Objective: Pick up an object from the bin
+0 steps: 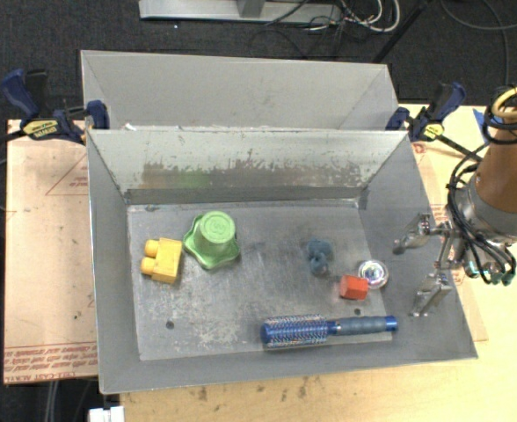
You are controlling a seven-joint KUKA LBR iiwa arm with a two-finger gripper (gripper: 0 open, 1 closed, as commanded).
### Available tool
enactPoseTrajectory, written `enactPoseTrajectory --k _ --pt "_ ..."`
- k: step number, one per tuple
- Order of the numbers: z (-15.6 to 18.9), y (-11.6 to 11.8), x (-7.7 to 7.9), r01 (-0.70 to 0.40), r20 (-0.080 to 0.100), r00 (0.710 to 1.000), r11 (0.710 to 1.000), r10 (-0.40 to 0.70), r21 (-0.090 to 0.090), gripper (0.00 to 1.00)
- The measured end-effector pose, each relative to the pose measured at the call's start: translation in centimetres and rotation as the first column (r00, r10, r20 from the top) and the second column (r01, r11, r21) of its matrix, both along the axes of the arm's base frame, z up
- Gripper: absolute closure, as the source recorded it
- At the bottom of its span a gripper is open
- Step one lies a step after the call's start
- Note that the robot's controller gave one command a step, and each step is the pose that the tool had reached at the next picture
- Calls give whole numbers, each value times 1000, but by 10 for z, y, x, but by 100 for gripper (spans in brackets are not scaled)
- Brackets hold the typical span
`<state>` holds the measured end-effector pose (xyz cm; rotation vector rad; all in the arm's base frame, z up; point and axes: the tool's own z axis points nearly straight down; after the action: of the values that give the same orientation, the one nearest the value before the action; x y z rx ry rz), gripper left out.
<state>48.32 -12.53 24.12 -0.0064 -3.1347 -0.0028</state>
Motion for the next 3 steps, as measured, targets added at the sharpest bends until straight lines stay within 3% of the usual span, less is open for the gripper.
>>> enactPoseTrajectory --k 1,2,3 --pt "-143 7 17 -58 34 998 998 59 -8 0" --pt "-165 54 6 42 23 999 999 -42 -6 0" --pt "-164 54 8 41 28 999 999 -41 -5 100"
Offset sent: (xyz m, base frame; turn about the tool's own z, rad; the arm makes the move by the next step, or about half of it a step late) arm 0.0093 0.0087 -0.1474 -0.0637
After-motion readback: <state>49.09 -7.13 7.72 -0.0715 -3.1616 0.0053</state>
